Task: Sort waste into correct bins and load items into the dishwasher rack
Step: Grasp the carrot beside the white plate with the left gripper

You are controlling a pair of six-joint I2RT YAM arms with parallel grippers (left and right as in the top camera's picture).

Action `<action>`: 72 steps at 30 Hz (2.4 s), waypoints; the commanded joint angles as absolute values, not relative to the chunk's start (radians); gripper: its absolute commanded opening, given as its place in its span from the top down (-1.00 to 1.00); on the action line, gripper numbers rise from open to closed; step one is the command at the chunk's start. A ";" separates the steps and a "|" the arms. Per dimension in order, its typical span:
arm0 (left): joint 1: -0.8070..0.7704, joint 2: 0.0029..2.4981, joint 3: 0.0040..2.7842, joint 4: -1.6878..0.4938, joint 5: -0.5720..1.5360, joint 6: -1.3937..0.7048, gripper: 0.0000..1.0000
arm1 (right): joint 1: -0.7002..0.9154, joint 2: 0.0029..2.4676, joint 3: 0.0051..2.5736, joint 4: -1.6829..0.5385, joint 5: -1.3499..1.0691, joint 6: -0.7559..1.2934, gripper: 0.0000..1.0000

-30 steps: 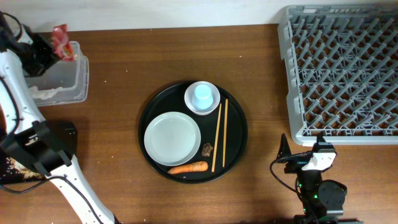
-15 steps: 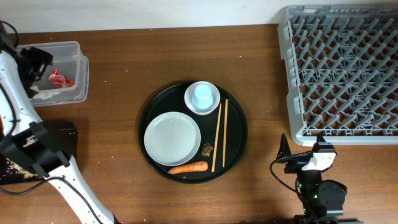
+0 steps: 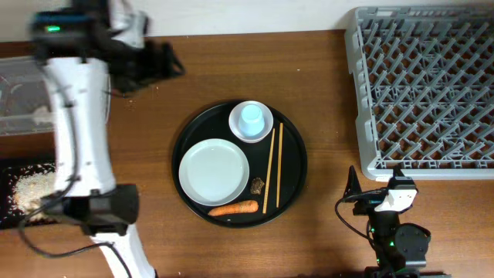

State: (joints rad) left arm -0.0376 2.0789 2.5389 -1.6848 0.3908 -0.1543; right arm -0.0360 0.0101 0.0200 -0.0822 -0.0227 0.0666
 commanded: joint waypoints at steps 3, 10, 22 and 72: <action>-0.338 2.048 2.329 -1.688 0.166 -0.170 -0.99 | -0.041 0.004 0.006 -0.079 -0.014 0.060 -0.97; -0.465 1.748 1.910 -1.671 -0.008 -0.299 -0.99 | -0.041 0.004 0.006 -0.079 -0.014 0.060 -0.97; -0.476 1.713 1.299 -1.271 0.052 -1.014 -0.99 | -0.041 0.004 0.006 -0.079 -0.014 0.060 -0.97; -0.748 1.905 1.145 -0.916 0.037 -1.689 -0.35 | -0.041 0.004 0.006 -0.079 -0.014 0.060 -0.97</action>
